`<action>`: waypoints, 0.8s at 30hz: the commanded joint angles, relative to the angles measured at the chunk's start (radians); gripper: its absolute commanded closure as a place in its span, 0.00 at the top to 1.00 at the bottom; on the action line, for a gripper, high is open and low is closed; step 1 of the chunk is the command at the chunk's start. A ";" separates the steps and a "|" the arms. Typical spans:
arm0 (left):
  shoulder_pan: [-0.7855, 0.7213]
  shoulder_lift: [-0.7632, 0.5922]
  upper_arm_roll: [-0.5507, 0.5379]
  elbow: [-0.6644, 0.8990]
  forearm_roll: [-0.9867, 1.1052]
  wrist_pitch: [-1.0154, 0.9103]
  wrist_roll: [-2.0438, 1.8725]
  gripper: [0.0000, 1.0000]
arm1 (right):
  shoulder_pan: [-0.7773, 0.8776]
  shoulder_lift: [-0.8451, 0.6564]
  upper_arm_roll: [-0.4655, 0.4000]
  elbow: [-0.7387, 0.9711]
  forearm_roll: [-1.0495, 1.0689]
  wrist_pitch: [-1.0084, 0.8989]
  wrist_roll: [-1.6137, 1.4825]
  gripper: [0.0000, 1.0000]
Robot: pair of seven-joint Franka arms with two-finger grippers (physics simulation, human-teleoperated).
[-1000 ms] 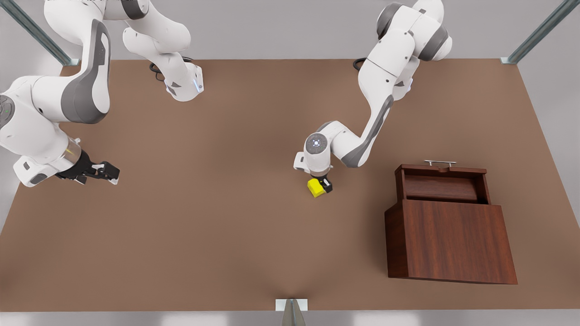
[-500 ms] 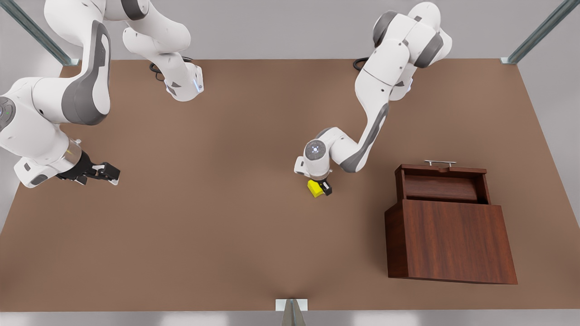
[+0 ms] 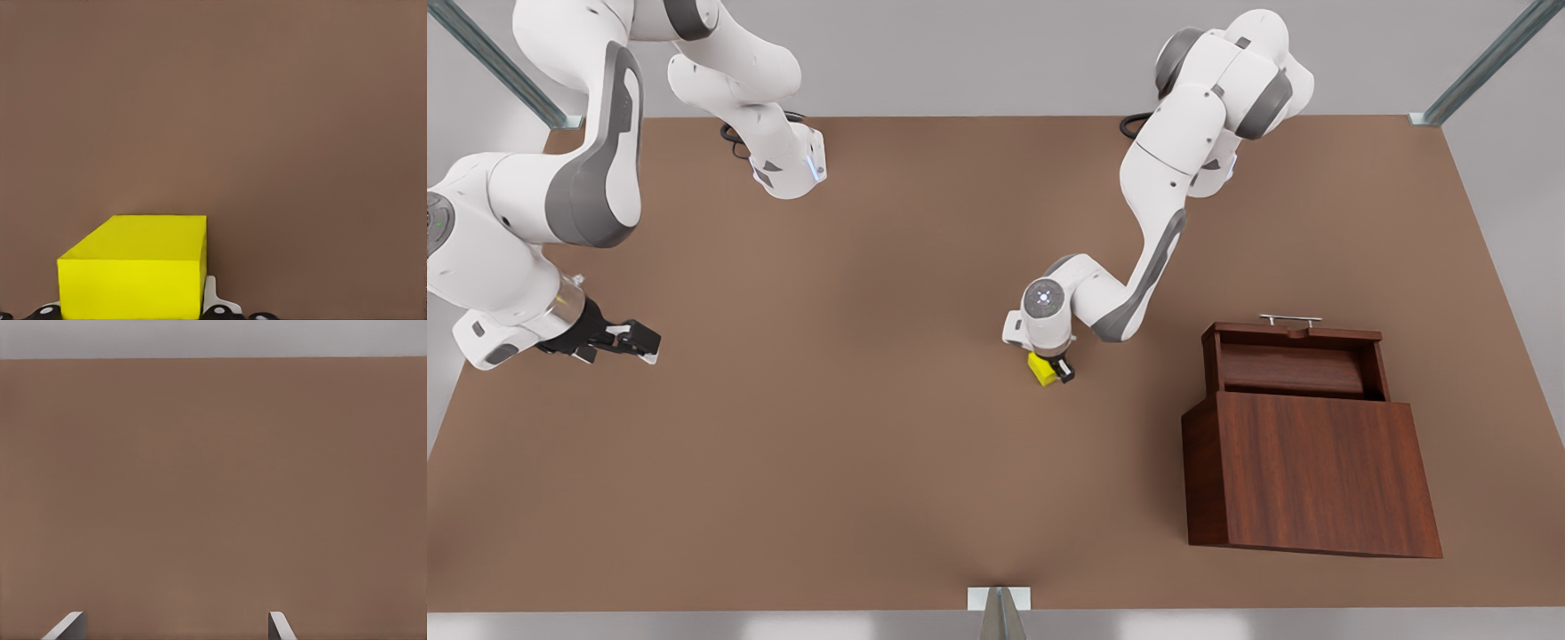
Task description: Open the drawer with left arm, place the square in the middle with right arm, and place the square in the drawer with left arm
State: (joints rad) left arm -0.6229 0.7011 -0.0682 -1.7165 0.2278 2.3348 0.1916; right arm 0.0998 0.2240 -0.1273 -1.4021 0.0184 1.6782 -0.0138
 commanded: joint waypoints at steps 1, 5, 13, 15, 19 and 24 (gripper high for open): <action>0.000 0.000 0.001 0.000 -0.001 0.000 0.000 0.72 | -0.002 0.000 0.000 0.000 0.000 0.000 0.000 1.00; 0.002 -0.015 -0.001 0.021 -0.001 -0.008 0.006 0.72 | -0.002 0.000 0.000 0.000 0.000 0.000 0.000 1.00; 0.015 -0.301 0.077 0.028 -0.137 -0.331 0.196 0.72 | 0.001 0.000 0.000 0.000 -0.002 0.000 0.000 1.00; 0.015 -0.347 0.143 0.031 -0.163 -0.408 0.324 0.72 | 0.008 -0.006 0.001 0.003 -0.014 -0.002 0.000 1.00; 0.015 -0.368 0.289 0.078 -0.197 -0.497 0.609 0.73 | -0.005 0.015 0.000 0.018 -0.015 0.005 0.000 1.00; 0.014 -0.403 0.445 0.038 -0.200 -0.523 0.917 0.73 | -0.006 0.008 -0.005 0.041 0.002 -0.002 0.002 1.00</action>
State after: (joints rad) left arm -0.6069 0.2962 0.3995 -1.6821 0.0411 1.8136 1.1478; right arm 0.0916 0.2317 -0.1319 -1.3595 0.0199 1.6779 -0.0123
